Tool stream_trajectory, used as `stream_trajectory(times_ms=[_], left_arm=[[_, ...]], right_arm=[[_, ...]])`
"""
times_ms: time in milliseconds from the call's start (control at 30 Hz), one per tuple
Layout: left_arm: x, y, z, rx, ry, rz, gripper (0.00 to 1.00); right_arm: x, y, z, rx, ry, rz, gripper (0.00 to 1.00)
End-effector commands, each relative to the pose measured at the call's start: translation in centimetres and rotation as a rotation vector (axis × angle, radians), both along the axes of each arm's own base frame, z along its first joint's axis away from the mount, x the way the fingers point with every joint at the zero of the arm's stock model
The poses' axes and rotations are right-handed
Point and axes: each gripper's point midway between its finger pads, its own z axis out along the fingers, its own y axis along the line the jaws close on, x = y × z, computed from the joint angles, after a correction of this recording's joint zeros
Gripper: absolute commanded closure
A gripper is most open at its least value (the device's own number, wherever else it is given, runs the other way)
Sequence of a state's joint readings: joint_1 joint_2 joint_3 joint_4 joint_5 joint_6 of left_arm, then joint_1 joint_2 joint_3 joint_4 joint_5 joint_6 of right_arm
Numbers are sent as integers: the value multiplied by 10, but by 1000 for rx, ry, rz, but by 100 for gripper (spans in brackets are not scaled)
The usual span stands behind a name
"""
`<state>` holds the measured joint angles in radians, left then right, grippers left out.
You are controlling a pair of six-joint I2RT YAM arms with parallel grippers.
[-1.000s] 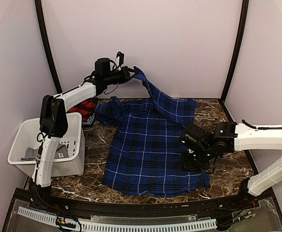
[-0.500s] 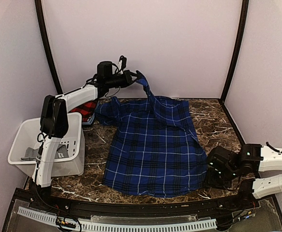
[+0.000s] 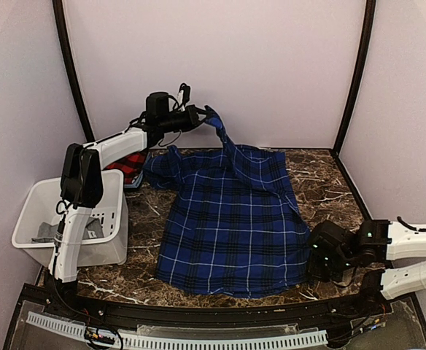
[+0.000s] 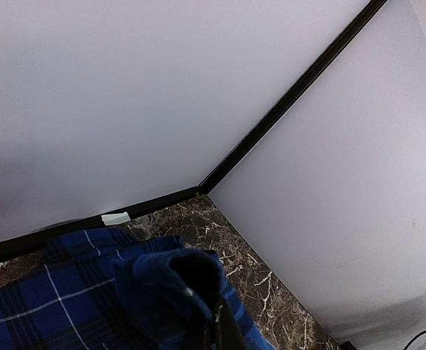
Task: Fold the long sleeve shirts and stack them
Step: Pick up the corner of the shirt from the center of the board, then fold the flattened shirt at the center of the board.
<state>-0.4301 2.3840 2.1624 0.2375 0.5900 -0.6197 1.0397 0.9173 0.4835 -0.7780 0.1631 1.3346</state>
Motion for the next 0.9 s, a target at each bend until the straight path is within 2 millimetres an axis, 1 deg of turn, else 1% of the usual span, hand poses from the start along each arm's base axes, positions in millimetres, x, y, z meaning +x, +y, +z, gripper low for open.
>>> stream_trajectory(times_ms=[0,67,233,267,300,367,433,567,633,767,800,833,867], left_arm=[[-10,6,53,-51,-98,5,100],[-10,6,58,-54,-108,9,100],[-9,10,83,-66,-173,31,100],[-7,11,86,-66,-180,39,100],[-8,12,92,-71,-193,43,100],[-6,16,98,-74,-203,52,100],[-4,19,99,-74,-206,58,100],[-1,29,106,-71,-212,66,100],[1,38,112,-71,-219,79,100],[10,63,122,-61,-232,121,100],[14,72,122,-55,-232,135,100],[15,77,123,-52,-234,138,100],[18,84,121,-41,-230,151,100]], right_arm=[[8,6,5,-8,-30,17,100],[10,11,11,-12,-34,47,100],[14,29,30,-58,-35,146,100],[15,33,34,-66,-34,165,100],[15,39,37,-73,-32,184,100],[16,52,42,-70,-33,220,100],[18,66,48,-54,-35,250,100],[21,93,52,-38,-34,324,100],[19,109,51,-21,-23,374,100],[20,142,45,38,-12,460,100],[21,151,43,52,-12,477,100],[24,161,44,67,-24,502,100],[23,170,42,80,-14,530,100]])
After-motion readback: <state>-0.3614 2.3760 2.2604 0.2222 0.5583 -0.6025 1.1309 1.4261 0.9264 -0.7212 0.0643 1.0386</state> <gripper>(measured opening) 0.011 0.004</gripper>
